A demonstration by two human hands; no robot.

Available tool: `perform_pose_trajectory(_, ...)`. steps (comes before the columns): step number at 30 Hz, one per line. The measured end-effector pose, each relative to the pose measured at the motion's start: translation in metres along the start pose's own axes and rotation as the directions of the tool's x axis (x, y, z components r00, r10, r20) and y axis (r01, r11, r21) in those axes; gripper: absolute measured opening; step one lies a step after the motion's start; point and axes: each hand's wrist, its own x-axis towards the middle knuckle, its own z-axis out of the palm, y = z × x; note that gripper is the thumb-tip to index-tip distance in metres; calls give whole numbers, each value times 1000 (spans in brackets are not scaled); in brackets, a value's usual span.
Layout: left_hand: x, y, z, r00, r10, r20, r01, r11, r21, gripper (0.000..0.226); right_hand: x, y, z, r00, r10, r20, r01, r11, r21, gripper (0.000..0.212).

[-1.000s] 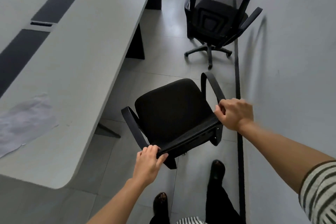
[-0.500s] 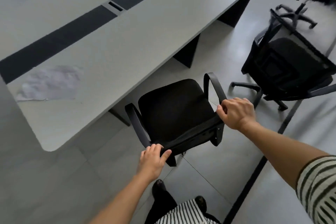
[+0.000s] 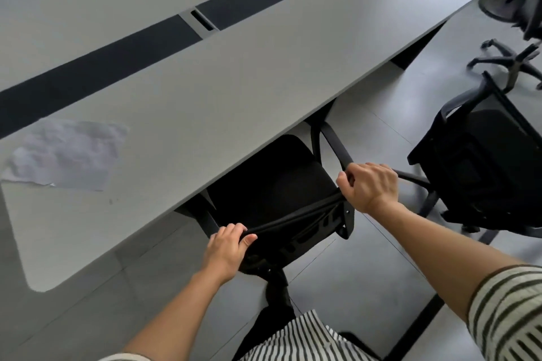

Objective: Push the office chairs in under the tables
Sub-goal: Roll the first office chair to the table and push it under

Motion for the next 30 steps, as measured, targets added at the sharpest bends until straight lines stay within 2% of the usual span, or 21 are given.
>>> perform_pose_trajectory(4, 33, -3, -24, 1000, -24, -9, 24, 1000, 4, 46, 39, -6, 2, 999, 16, 44, -17, 1000, 26, 41)
perform_pose_trajectory(6, 42, -4, -29, 998, -60, -35, 59, 998, -22, 43, 56, -9, 5, 998, -3, 65, 2, 1000, 15, 42)
perform_pose_trajectory(11, 50, 3, -28, 980, -178, -84, 168, 979, -116, 82, 100, -12, 12, 989, -116, 97, 113, 993, 32, 43)
perform_pose_trajectory(13, 52, 10, -25, 967, -231, -108, 212, 964, -163, 89, 117, -11, 13, 981, -163, 103, 160, 987, 34, 43)
perform_pose_trajectory(18, 60, 39, -19, 915, -389, -101, 358, 903, -236, 55, 162, -9, 16, 941, -322, 107, 316, 946, 69, 39)
perform_pose_trajectory(22, 65, 78, -3, 866, -479, -144, 414, 848, -331, 48, 204, 4, 19, 879, -462, 117, 456, 887, 78, 41)
perform_pose_trajectory(24, 67, 96, 6, 850, -510, -132, 440, 826, -352, 54, 213, 16, 24, 854, -507, 120, 502, 862, 72, 43)
perform_pose_trajectory(26, 64, 112, 15, 847, -518, -118, 454, 822, -343, 74, 209, 28, 29, 829, -545, 126, 540, 839, 72, 45)
perform_pose_trajectory(28, 60, 124, 23, 839, -518, -163, 456, 835, -307, 91, 208, 35, 30, 819, -559, 132, 553, 829, 85, 45)
perform_pose_trajectory(30, 65, 128, 22, 820, -531, -213, 483, 842, -242, 93, 210, 36, 27, 830, -540, 142, 528, 842, 115, 42)
